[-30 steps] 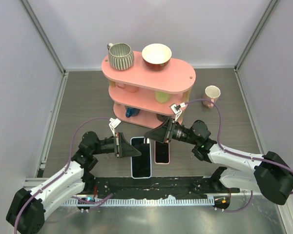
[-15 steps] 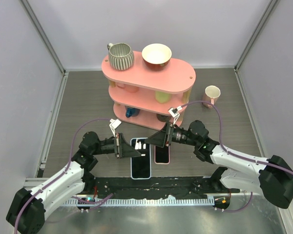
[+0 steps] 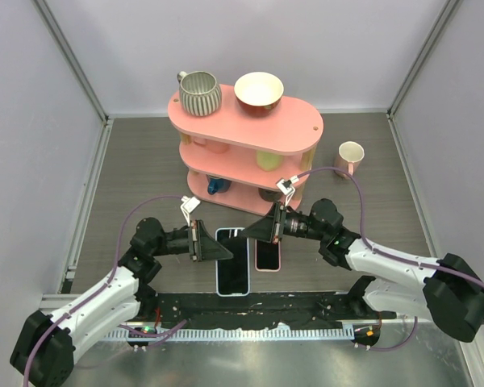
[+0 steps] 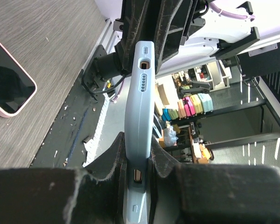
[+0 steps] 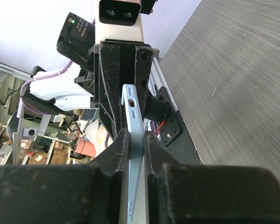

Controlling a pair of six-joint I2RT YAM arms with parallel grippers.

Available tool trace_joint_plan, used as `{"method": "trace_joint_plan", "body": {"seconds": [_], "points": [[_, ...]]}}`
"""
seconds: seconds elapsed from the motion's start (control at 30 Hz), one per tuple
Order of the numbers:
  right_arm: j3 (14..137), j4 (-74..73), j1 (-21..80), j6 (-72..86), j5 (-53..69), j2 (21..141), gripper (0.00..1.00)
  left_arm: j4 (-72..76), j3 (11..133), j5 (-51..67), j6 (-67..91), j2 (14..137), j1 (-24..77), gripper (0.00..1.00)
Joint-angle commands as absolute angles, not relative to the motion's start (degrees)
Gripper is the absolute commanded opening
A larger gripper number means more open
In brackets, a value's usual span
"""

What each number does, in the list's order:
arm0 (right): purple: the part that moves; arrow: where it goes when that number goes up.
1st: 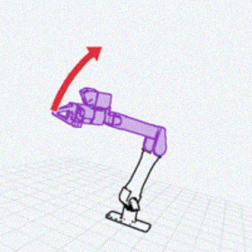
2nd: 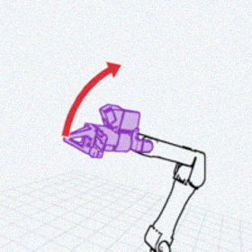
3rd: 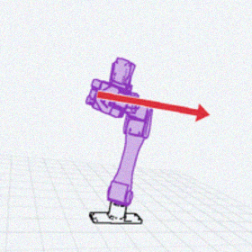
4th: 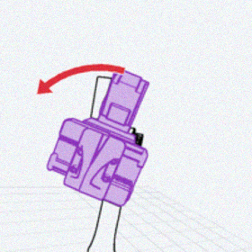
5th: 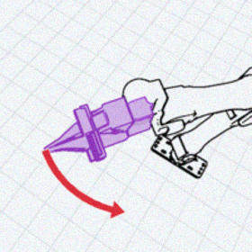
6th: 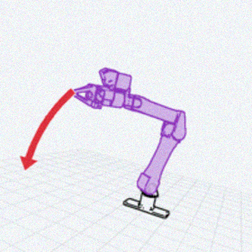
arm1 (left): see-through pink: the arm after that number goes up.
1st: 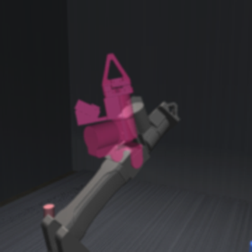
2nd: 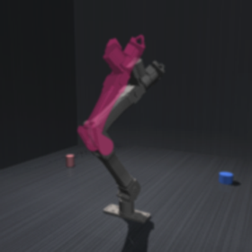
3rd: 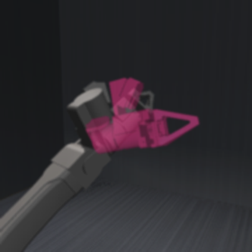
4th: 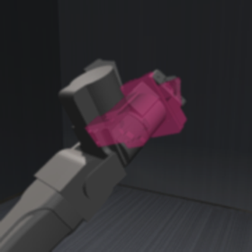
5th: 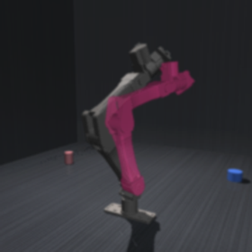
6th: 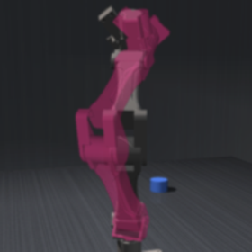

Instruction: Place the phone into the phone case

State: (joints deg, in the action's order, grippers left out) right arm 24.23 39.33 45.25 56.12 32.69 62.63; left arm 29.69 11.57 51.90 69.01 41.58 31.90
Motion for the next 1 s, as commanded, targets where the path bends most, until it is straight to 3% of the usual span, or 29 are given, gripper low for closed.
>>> {"method": "trace_joint_plan", "body": {"seconds": [0.0,0.13,0.23,0.27,0.3,0.37,0.43,0.53,0.57,0.6,0.7,0.73,0.83,0.97], "points": [[26.3,39.7,45.6,52.5,33.2,60.4,0.06,30.7,13.6,50.6,69.9,42.3,32.0,0.00],[30.8,22.8,46.8,44.0,28.5,57.9,0.01,28.1,14.8,49.2,68.6,43.6,32.0,0.00],[33.0,18.6,47.1,41.9,27.6,57.4,0.14,27.7,15.1,49.0,68.1,44.8,32.0,0.01],[33.3,18.3,47.1,41.9,27.6,57.3,0.26,27.9,15.1,49.0,68.0,45.0,32.0,0.01],[33.2,18.6,47.1,42.5,27.6,57.0,0.32,28.0,15.1,49.1,67.9,45.3,32.0,0.00],[32.3,20.1,47.1,43.5,27.9,56.4,0.35,28.0,15.2,49.0,67.8,45.5,32.0,0.00],[32.0,21.4,47.1,44.0,28.0,56.8,0.33,28.1,15.1,49.0,67.7,45.7,32.0,0.01],[32.0,21.4,47.2,43.9,28.6,57.5,0.23,28.0,15.0,49.1,67.6,46.0,32.0,0.00],[31.9,21.4,47.1,43.9,28.5,57.7,0.11,27.8,15.2,49.0,67.5,46.0,32.0,0.00],[32.0,21.0,47.1,43.9,28.2,57.8,0.07,27.5,15.2,48.8,67.4,46.1,32.0,0.00],[32.5,18.7,47.1,43.2,27.4,57.3,0.02,25.7,15.7,48.4,66.5,46.8,32.0,0.00],[32.7,18.2,47.1,42.8,27.7,57.0,0.04,25.6,16.2,48.7,66.4,47.0,32.0,0.01],[36.8,9.6,46.6,35.8,30.6,55.5,0.35,25.4,17.0,50.1,65.4,47.2,32.0,0.00],[42.0,0.4,43.6,27.5,35.9,53.0,0.57,24.3,18.5,53.7,65.0,47.6,32.1,0.00]]}}
